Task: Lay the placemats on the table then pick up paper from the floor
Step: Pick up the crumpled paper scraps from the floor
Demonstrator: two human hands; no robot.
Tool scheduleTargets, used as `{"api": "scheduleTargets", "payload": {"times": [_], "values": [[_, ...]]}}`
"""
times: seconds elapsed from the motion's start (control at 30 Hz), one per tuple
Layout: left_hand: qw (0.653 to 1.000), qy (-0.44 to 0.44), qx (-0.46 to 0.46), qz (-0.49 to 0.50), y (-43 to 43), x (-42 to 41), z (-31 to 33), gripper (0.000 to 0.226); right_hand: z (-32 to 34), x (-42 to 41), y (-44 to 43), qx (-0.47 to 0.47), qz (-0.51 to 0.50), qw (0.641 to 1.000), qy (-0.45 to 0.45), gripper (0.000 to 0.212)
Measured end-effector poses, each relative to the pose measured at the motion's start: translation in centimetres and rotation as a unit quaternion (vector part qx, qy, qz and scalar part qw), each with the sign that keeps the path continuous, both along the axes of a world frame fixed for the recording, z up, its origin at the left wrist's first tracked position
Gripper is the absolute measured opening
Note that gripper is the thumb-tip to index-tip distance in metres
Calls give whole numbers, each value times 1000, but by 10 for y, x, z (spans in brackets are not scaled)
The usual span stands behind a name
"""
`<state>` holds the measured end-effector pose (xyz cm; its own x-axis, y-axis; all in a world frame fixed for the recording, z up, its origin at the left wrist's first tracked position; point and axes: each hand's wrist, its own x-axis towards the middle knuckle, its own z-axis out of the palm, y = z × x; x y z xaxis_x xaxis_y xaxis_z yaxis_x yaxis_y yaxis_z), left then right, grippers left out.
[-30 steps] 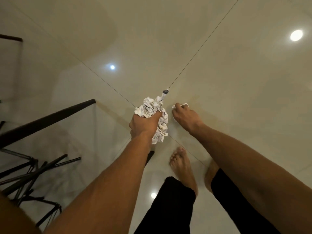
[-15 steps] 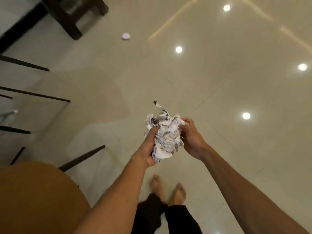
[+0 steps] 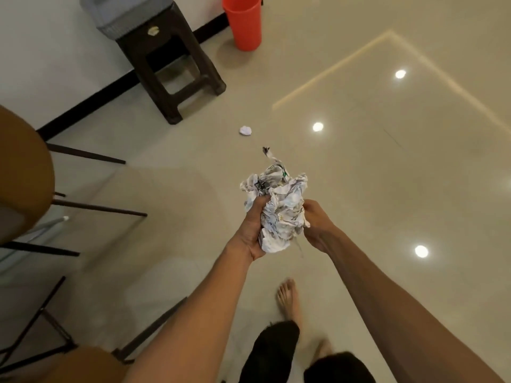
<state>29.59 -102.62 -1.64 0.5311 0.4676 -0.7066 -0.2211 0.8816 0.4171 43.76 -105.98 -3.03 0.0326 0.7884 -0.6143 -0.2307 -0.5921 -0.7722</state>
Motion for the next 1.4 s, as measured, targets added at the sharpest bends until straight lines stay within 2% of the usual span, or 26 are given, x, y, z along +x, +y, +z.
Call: {"api": "scheduleTargets", "payload": {"times": [0.1, 0.2, 0.3, 0.4, 0.53, 0.67, 0.77, 0.9, 1.0, 1.13, 1.23, 1.33, 1.4], "values": [[998, 51, -4, 25, 58, -1, 26, 58, 21, 1, 54, 34, 6, 997, -69, 31], [997, 61, -7, 38, 116, -5, 59, 41, 49, 6, 118, 29, 45, 994, -95, 30], [992, 107, -2, 71, 181, -12, 87, 46, 70, 14, 189, 13, 83, 989, -121, 23], [980, 159, -7, 118, 250, -17, 98, 48, 77, 22, 263, -9, 112, 973, -203, 22], [960, 201, -10, 196, 341, -33, 90, 47, 67, 24, 351, -16, 212, 926, -311, 25], [942, 234, -20, 239, 418, -54, 77, 40, 58, 13, 427, -40, 300, 895, -329, 25], [935, 255, -12, 244, 479, -68, 55, 39, 30, 3, 487, -61, 345, 885, -307, 25], [938, 275, -5, 211, 557, -76, -12, 32, -51, -7, 563, -91, 344, 876, -324, 33], [928, 313, -23, 200, 596, -77, -86, 45, -132, -14, 603, -113, 363, 853, -356, 43], [920, 345, -39, 181, 627, -73, -200, 57, -256, -23, 646, -113, 449, 801, -378, 53], [911, 361, -69, 188, 636, -74, -284, 63, -356, -25, 672, -115, 463, 786, -393, 62], [908, 369, -92, 176, 633, -76, -358, 55, -442, -31, 682, -147, 462, 776, -402, 70], [905, 378, -104, 165, 629, -77, -392, 49, -488, -40, 676, -165, 506, 749, -394, 78]]}}
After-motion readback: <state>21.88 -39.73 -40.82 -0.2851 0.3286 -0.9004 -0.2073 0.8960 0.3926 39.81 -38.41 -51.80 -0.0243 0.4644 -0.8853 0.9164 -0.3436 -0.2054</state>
